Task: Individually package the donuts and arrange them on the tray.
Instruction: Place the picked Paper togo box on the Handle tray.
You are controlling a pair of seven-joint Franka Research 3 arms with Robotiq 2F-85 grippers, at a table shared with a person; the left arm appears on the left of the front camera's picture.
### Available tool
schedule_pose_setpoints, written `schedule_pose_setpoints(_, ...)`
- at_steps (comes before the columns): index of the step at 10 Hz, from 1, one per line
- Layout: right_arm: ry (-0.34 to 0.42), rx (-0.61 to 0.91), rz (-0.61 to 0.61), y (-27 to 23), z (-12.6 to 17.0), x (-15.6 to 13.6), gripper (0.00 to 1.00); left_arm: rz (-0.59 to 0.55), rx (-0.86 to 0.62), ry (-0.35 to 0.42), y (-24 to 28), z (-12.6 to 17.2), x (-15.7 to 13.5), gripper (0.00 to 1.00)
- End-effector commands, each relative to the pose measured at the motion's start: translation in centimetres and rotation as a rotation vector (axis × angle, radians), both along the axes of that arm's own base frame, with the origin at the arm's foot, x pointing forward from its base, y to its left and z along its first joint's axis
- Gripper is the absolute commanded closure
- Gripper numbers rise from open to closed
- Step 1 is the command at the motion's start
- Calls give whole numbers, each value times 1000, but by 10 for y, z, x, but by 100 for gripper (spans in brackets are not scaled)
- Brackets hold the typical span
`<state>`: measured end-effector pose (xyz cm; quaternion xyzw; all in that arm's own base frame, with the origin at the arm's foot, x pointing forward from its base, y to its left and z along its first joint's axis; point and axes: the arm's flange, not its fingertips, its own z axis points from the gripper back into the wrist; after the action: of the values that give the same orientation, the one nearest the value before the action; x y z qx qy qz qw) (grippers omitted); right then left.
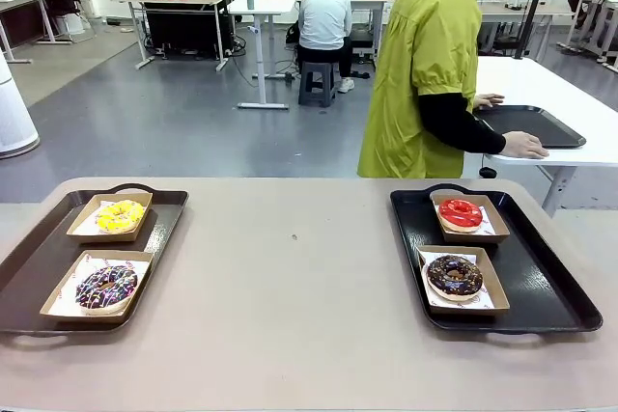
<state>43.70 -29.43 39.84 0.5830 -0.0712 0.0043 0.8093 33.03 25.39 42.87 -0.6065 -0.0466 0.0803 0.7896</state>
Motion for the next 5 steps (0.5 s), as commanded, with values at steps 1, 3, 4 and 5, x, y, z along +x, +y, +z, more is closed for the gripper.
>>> schedule_pose_setpoints(1, 9, -12, 6, 2, 2, -3, 0, -5, 2, -10, -1, 2, -5, 0)
schedule_pose_setpoints(3, 9, -12, 6, 2, 2, -3, 0, -5, 2, -10, -1, 2, -5, 0)
schedule_pose_setpoints(4, 9, -12, 6, 2, 2, -3, 0, -5, 2, -10, -1, 2, -5, 0)
schedule_pose_setpoints(5, 9, -12, 6, 2, 2, -3, 0, -5, 2, -10, -1, 2, -5, 0)
